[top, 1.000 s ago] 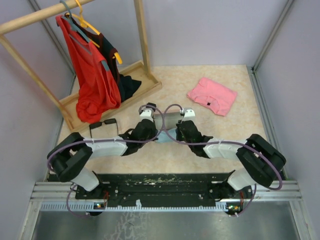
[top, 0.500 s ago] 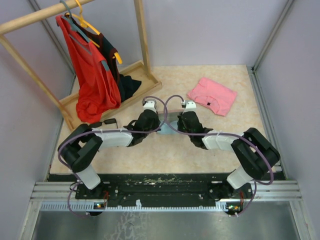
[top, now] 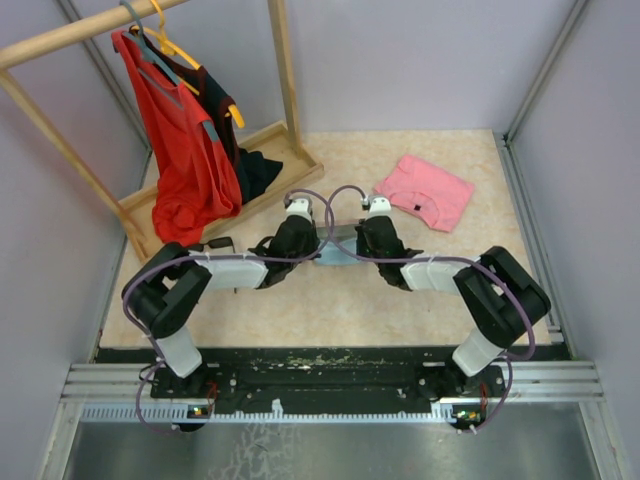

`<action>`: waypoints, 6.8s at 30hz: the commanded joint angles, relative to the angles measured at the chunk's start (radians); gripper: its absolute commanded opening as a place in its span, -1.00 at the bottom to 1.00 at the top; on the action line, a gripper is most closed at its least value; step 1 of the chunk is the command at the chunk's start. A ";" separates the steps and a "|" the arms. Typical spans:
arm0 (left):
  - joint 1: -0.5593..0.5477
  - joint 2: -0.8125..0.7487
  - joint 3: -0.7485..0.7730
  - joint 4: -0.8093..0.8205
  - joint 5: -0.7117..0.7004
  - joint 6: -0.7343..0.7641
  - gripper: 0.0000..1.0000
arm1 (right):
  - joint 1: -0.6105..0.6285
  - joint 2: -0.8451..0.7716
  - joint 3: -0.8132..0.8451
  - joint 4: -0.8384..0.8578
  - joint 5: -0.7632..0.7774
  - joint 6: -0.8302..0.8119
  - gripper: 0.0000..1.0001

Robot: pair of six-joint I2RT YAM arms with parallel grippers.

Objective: Organize the sunglasses
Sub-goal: Place the glasses cleaning cloth in the sunglasses case, then pick up the sunglasses from the center of the board, then place the sunglasses at the center of the board.

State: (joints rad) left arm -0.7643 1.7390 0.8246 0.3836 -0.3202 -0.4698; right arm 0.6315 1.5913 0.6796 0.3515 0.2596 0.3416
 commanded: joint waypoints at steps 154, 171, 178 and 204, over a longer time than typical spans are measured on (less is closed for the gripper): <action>0.406 -0.330 -0.242 -0.360 -0.158 -0.070 -0.06 | -0.062 -0.495 -0.145 -0.258 -0.275 0.027 -0.23; 0.421 -0.400 -0.259 -0.368 -0.107 -0.044 -0.99 | -0.062 -0.545 -0.148 -0.304 -0.273 0.028 -0.22; 0.415 -0.613 -0.265 -0.480 -0.053 -0.023 -0.99 | -0.062 -0.621 -0.144 -0.342 -0.249 0.028 -0.22; -0.283 -0.477 -0.106 -0.190 0.755 0.869 -0.99 | -0.062 -1.174 -0.080 -0.587 0.086 -0.041 -0.23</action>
State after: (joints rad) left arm -1.0069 1.2259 0.7174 0.1337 0.1764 0.1440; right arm 0.5774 0.4362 0.5465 -0.2035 0.2955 0.3305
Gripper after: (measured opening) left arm 0.027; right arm 0.388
